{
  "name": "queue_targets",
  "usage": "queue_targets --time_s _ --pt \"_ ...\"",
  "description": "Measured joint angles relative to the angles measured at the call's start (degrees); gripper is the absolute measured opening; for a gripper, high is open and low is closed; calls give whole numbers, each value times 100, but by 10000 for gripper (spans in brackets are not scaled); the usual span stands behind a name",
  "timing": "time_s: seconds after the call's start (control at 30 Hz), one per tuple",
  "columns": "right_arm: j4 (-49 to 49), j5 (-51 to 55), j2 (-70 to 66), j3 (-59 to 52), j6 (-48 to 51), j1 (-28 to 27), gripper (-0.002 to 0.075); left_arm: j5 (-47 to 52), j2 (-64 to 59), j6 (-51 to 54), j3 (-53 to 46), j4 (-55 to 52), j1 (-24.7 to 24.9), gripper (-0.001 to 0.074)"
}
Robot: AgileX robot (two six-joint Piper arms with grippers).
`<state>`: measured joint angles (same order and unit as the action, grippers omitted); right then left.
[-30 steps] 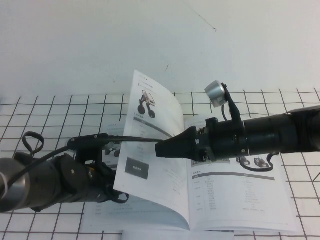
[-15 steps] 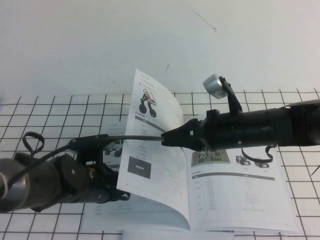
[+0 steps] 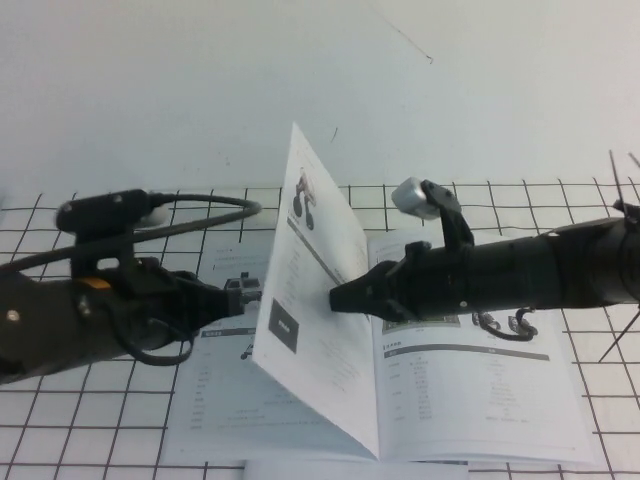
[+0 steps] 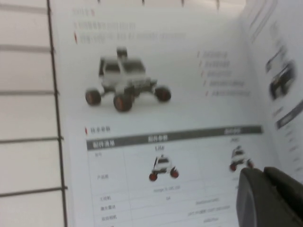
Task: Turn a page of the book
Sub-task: Open the closed book
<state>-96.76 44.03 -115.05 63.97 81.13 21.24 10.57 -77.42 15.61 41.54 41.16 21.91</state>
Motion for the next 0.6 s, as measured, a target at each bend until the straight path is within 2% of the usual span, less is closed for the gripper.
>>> queue_targets --time_s 0.13,0.27,0.47,0.6 --pt "-48 -36 -358 0 99 262 1 126 751 0 -20 -90 -248 -3" --pt "-70 -95 -635 0 263 531 1 236 1342 0 -23 -325 -278 -3" --pt "-90 -191 -655 0 467 564 1 610 1714 0 -23 -458 -278 -3" --pt "85 -231 -107 0 631 564 1 748 1923 33 -35 -505 -278 -3"
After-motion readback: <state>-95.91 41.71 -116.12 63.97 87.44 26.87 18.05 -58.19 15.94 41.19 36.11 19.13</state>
